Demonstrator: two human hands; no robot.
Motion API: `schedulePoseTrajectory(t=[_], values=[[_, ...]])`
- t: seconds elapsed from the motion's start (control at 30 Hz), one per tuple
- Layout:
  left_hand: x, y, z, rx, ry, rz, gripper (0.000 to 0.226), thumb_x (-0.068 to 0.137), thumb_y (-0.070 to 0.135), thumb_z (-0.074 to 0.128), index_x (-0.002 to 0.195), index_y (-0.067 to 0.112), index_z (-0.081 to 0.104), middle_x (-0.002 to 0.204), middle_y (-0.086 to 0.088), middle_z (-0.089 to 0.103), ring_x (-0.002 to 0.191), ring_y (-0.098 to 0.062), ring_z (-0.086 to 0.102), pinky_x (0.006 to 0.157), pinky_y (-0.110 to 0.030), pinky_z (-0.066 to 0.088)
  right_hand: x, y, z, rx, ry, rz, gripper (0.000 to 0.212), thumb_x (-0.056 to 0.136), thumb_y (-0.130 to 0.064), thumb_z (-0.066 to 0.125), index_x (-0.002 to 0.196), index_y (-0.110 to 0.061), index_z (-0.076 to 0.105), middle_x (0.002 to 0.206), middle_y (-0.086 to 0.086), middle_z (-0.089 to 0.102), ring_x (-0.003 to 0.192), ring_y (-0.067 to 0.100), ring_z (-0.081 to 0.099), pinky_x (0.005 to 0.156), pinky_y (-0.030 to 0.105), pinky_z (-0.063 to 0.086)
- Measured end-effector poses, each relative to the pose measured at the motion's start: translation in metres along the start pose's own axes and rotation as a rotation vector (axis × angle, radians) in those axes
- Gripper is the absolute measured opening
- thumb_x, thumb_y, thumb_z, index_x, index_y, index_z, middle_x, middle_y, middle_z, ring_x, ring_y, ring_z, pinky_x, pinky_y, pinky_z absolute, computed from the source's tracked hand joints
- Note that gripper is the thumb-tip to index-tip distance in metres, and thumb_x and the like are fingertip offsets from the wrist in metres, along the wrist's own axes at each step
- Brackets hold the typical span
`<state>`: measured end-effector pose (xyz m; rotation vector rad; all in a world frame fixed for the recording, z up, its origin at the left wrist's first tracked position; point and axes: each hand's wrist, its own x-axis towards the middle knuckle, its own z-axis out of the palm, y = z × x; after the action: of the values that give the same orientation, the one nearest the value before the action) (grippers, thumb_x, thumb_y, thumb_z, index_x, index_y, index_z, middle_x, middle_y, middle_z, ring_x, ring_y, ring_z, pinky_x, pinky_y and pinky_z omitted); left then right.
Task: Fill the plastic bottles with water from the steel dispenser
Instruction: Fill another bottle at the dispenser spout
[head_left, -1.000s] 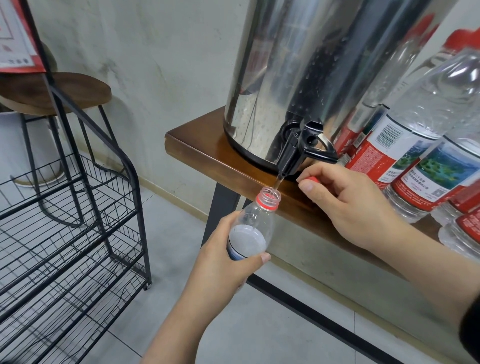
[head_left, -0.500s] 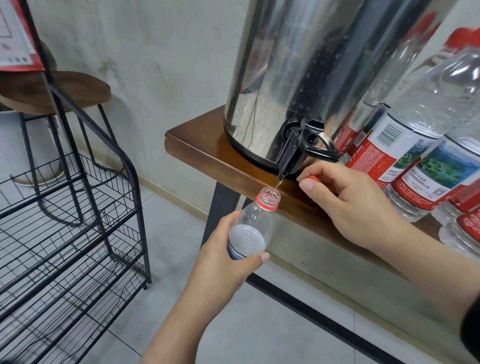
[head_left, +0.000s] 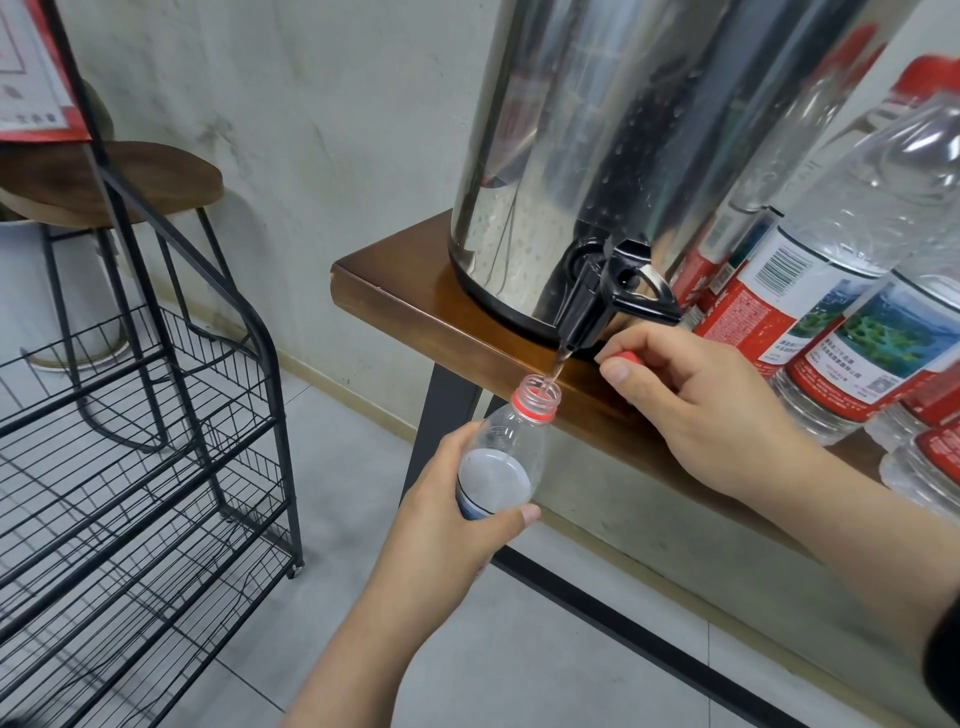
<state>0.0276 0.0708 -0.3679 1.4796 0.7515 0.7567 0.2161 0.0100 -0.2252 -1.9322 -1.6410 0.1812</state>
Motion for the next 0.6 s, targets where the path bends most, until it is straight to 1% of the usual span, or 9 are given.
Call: schedulePoseTrajectory(t=[0.2,0.3,0.4,0.53,0.6], values=[[0.0001,-0.0015,0.0003,0.012,0.002,-0.001,0.071,0.08,0.029,0.086,0.134,0.05,0.044,0.123,0.02,0.059,0.112,-0.007,0.06,0.07,-0.003,0.048,-0.0008,-0.0008,-0.0001,-0.004,0.002,-0.002,0.039,0.08,-0.07,0.044,0.094,-0.04,0.065,0.084,-0.004,0.067,0.076,0.015,0.061,0.07,0.032,0.046],[-0.0003,-0.0022,0.0003,0.025,-0.001,0.0,0.07,0.08,0.03,0.086,0.131,0.052,0.043,0.121,0.024,0.058,0.112,-0.002,0.059,0.071,-0.001,0.046,-0.0009,-0.001,-0.0002,-0.002,0.005,-0.001,0.039,0.08,-0.07,0.044,0.094,-0.04,0.065,0.085,-0.003,0.067,0.076,0.016,0.061,0.071,0.033,0.046],[-0.0002,-0.0025,0.0007,0.028,-0.002,0.002,0.069,0.08,0.031,0.086,0.13,0.053,0.044,0.12,0.026,0.058,0.11,0.003,0.058,0.072,-0.002,0.047,-0.0006,-0.0009,-0.0001,-0.011,0.002,0.001,0.039,0.081,-0.071,0.044,0.094,-0.041,0.064,0.084,-0.004,0.067,0.077,0.015,0.062,0.072,0.038,0.05],[-0.0007,-0.0029,0.0009,0.029,-0.002,0.006,0.071,0.08,0.03,0.086,0.134,0.049,0.045,0.121,0.023,0.059,0.111,-0.004,0.06,0.072,-0.004,0.048,-0.0006,-0.0005,0.0,-0.011,-0.002,0.003,0.038,0.08,-0.071,0.044,0.093,-0.042,0.064,0.084,-0.004,0.068,0.077,0.015,0.062,0.072,0.037,0.05],[-0.0006,-0.0033,0.0008,0.019,0.0,0.005,0.07,0.08,0.03,0.085,0.134,0.049,0.045,0.121,0.022,0.06,0.111,-0.004,0.06,0.07,-0.005,0.049,-0.0006,0.0,0.0002,-0.001,0.0,-0.004,0.037,0.08,-0.071,0.044,0.093,-0.042,0.064,0.084,-0.003,0.067,0.076,0.016,0.062,0.071,0.035,0.048]])
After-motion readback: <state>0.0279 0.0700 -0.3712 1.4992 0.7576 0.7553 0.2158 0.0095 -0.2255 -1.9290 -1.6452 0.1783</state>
